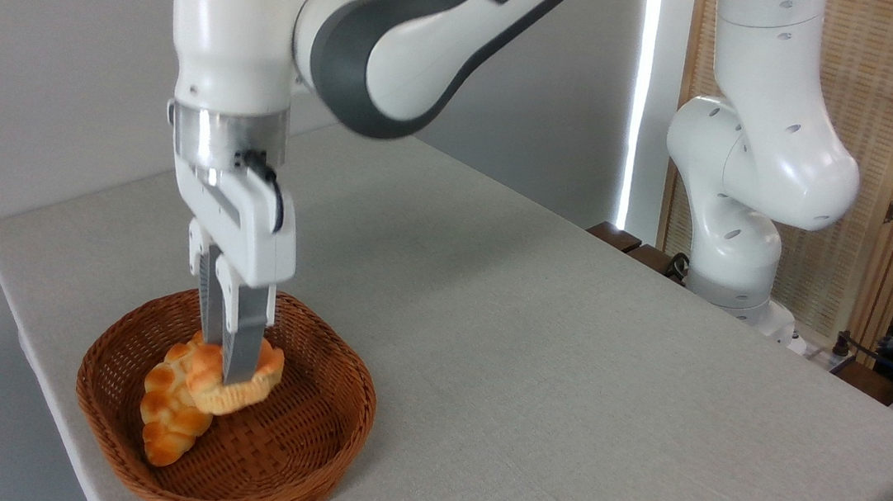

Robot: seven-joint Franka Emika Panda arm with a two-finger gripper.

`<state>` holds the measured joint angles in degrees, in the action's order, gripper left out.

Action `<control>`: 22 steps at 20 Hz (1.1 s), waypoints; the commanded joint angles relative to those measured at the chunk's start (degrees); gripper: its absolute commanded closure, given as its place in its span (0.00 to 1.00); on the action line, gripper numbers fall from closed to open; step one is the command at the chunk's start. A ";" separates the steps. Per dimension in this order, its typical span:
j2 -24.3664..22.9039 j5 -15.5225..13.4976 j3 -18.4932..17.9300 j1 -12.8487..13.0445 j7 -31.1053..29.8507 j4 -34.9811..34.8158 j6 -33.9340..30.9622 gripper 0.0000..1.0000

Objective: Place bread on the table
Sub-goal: 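Lift the bun out of the basket and carry it beside the basket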

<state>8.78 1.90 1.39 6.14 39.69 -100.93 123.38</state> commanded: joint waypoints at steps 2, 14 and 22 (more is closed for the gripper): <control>-5.35 -2.42 -0.77 0.10 -0.23 -0.94 -3.75 0.48; -16.07 -5.24 -0.77 0.45 -0.49 -12.87 -20.11 0.48; -14.50 -6.29 -0.07 4.14 -3.74 -15.97 -18.96 0.00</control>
<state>-5.87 -2.79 1.84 8.96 37.19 -116.35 103.70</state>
